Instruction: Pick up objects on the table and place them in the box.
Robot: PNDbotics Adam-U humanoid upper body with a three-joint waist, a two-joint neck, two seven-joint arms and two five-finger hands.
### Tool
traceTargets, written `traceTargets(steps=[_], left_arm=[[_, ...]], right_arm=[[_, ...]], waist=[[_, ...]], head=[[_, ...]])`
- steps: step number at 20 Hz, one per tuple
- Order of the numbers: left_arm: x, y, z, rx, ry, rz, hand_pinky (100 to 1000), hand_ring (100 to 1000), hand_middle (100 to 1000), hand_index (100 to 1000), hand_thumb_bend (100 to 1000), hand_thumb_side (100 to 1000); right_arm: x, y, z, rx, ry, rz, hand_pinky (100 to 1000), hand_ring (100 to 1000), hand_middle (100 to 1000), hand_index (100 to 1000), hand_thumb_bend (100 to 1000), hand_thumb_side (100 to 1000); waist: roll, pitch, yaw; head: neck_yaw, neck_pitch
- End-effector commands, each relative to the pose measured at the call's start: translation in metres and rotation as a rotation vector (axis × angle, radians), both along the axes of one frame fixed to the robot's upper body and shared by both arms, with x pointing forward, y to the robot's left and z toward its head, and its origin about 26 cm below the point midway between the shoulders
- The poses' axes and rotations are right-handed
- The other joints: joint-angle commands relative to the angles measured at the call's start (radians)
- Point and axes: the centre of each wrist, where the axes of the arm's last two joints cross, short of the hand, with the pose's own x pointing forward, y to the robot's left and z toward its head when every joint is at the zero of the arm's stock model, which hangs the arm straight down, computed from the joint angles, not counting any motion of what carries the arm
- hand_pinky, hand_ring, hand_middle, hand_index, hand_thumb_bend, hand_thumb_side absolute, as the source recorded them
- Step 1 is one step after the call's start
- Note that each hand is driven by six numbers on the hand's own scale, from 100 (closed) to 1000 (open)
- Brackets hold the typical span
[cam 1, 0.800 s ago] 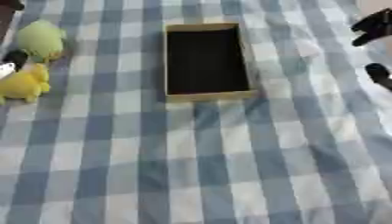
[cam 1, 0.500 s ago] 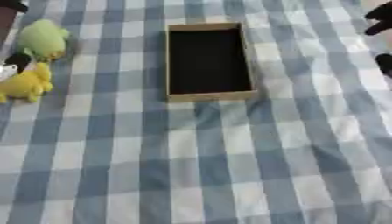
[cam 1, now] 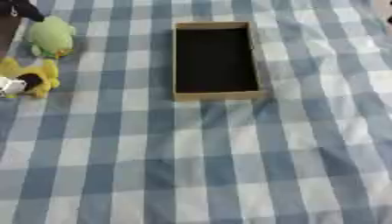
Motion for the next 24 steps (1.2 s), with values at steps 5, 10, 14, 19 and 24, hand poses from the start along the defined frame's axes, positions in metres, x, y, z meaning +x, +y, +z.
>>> traceTargets(steps=[5,10,14,19,24], left_arm=[[0.012,0.018,0.026,0.129,0.097,0.063,947,977,929,924,652,450],[0.022,0.025,0.032,0.17,0.131,0.101,944,974,933,925,682,438],[0.031,0.031,0.035,0.169,0.163,0.119,937,967,927,926,666,426],[0.035,0.034,0.036,0.167,0.173,0.122,937,967,927,926,666,426],[0.052,0.039,0.03,0.158,0.24,0.164,915,951,921,916,695,364]], right_arm=[[-0.008,-0.002,0.017,-0.023,-0.086,-0.033,753,837,847,804,100,100],[-0.008,-0.002,0.018,-0.02,-0.097,-0.041,754,838,849,805,100,100],[-0.008,-0.002,0.018,-0.018,-0.099,-0.043,752,838,851,807,100,100],[-0.008,-0.002,0.018,-0.018,-0.099,-0.044,752,838,851,807,100,100],[-0.007,0.0,0.019,-0.013,-0.094,-0.038,749,838,855,811,100,100]], waist=[[-0.001,-0.01,0.0],[-0.001,-0.005,-0.001],[0.001,-0.002,-0.003],[0.002,-0.002,-0.002],[0.004,0.003,-0.01]], head=[[0.005,-0.018],[0.013,-0.019],[0.021,-0.023],[0.022,-0.025],[0.047,-0.035]])
